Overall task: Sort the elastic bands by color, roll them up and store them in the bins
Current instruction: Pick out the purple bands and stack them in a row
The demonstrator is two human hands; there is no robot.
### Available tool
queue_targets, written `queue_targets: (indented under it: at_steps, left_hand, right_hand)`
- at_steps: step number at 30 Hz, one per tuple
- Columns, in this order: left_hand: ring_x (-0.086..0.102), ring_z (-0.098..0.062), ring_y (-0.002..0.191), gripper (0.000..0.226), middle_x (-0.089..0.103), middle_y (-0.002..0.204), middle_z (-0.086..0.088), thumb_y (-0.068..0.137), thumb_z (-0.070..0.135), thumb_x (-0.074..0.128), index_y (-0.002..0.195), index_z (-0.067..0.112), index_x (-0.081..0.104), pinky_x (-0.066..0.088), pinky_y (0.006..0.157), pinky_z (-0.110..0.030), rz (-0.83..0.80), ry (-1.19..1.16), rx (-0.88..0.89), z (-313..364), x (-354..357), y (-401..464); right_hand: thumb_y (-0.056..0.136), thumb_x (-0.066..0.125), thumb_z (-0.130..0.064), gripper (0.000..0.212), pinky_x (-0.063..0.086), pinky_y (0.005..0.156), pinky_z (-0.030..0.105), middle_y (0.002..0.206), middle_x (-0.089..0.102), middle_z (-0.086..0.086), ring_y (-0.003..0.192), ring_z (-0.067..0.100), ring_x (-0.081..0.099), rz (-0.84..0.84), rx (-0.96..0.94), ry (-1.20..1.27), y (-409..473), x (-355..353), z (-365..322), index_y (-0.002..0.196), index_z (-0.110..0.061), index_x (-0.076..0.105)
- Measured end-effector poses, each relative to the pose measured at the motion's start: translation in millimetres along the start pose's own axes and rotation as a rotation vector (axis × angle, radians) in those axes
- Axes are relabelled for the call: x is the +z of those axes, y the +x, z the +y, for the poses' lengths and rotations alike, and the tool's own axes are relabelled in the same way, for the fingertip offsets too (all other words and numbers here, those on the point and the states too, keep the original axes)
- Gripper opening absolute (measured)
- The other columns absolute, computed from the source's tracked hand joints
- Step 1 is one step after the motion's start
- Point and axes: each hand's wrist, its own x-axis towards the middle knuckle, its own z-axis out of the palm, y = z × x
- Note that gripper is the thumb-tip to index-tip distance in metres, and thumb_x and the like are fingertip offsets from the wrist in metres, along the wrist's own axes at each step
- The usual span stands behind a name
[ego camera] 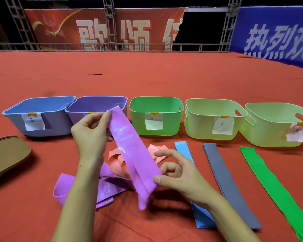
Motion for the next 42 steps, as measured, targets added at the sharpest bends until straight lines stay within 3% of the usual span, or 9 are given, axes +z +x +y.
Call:
queue_targets:
  at_steps: [7, 12, 18, 24, 31, 35, 39, 42]
  left_hand:
    - [0.066, -0.016, 0.055, 0.007, 0.075, 0.072, -0.003, 0.096, 0.020, 0.080, 0.093, 0.014, 0.080, 0.057, 0.050, -0.030, 0.034, -0.052, -0.029, 0.9, -7.3, 4.9]
    - [0.067, -0.020, 0.053, 0.007, 0.073, 0.067, 0.000, 0.095, 0.019, 0.080, 0.088, 0.017, 0.080, 0.060, 0.052, -0.036, 0.064, -0.044, 0.011, 4.8, -10.9, 5.1]
    - [0.069, -0.018, 0.054, 0.006, 0.075, 0.067, 0.003, 0.097, 0.020, 0.079, 0.093, 0.016, 0.080, 0.053, 0.048, -0.029, 0.035, -0.113, 0.022, 13.5, -3.5, -3.0]
    - [0.061, -0.010, 0.053, 0.006, 0.071, 0.066, 0.004, 0.097, 0.020, 0.078, 0.095, 0.014, 0.079, 0.048, 0.046, -0.024, -0.012, -0.200, 0.035, 22.8, -5.3, -2.5]
    - [0.063, -0.011, 0.054, 0.006, 0.072, 0.068, 0.004, 0.098, 0.020, 0.077, 0.097, 0.015, 0.076, 0.039, 0.042, -0.023, -0.014, -0.216, 0.016, 24.6, -12.3, 0.2]
    - [0.057, -0.008, 0.053, 0.007, 0.065, 0.066, 0.008, 0.102, 0.019, 0.072, 0.095, 0.018, 0.072, 0.038, 0.043, -0.023, -0.061, -0.257, -0.024, 26.9, -13.1, 0.1]
    - [0.067, -0.009, 0.052, 0.010, 0.067, 0.068, 0.001, 0.103, 0.022, 0.071, 0.094, 0.018, 0.070, 0.036, 0.041, -0.020, 0.033, -0.207, -0.153, 2.7, -17.2, 8.3]
    - [0.068, -0.006, 0.053, 0.012, 0.067, 0.072, -0.003, 0.102, 0.024, 0.072, 0.090, 0.022, 0.070, 0.039, 0.044, -0.022, 0.109, -0.115, -0.254, -24.0, -14.0, 6.5]
  right_hand:
    - [0.084, 0.084, -0.005, 0.060, 0.049, 0.071, 0.033, 0.095, 0.068, 0.012, 0.074, 0.023, 0.062, 0.020, -0.047, 0.026, 1.4, 5.2, -0.7, 0.133, -0.031, 0.062]
    - [0.080, 0.089, -0.004, 0.051, 0.057, 0.076, 0.034, 0.092, 0.077, 0.016, 0.075, 0.022, 0.069, 0.222, -0.062, -0.185, 6.2, -1.0, 3.5, 0.113, -0.038, 0.070]
    - [0.077, 0.092, -0.003, 0.041, 0.064, 0.081, 0.048, 0.086, 0.080, 0.010, 0.083, 0.038, 0.077, 0.370, -0.065, -0.242, 5.3, -9.2, 0.5, 0.110, -0.020, 0.074]
    - [0.070, 0.097, -0.007, 0.046, 0.065, 0.081, 0.036, 0.089, 0.081, 0.005, 0.084, 0.025, 0.079, 0.353, -0.076, -0.266, 4.5, -11.4, -7.5, 0.108, -0.022, 0.075]
    - [0.073, 0.094, -0.001, 0.030, 0.058, 0.069, 0.024, 0.084, 0.081, 0.002, 0.077, 0.014, 0.077, 0.464, -0.152, -0.281, 7.4, -27.1, -6.9, 0.094, -0.011, 0.076]
    - [0.070, 0.095, -0.001, 0.028, 0.058, 0.072, 0.022, 0.086, 0.079, 0.002, 0.075, 0.014, 0.072, 0.447, -0.210, -0.285, 7.2, -36.0, -10.3, 0.088, -0.011, 0.076]
    - [0.064, 0.092, -0.011, 0.035, 0.056, 0.069, 0.019, 0.077, 0.075, 0.003, 0.071, 0.010, 0.065, 0.394, -0.243, -0.141, 0.1, -56.6, -27.2, 0.093, -0.005, 0.075]
    - [0.065, 0.089, -0.007, 0.035, 0.055, 0.069, 0.019, 0.080, 0.072, 0.003, 0.073, 0.011, 0.065, 0.327, -0.302, -0.076, -4.3, -61.0, -32.1, 0.095, -0.003, 0.070]
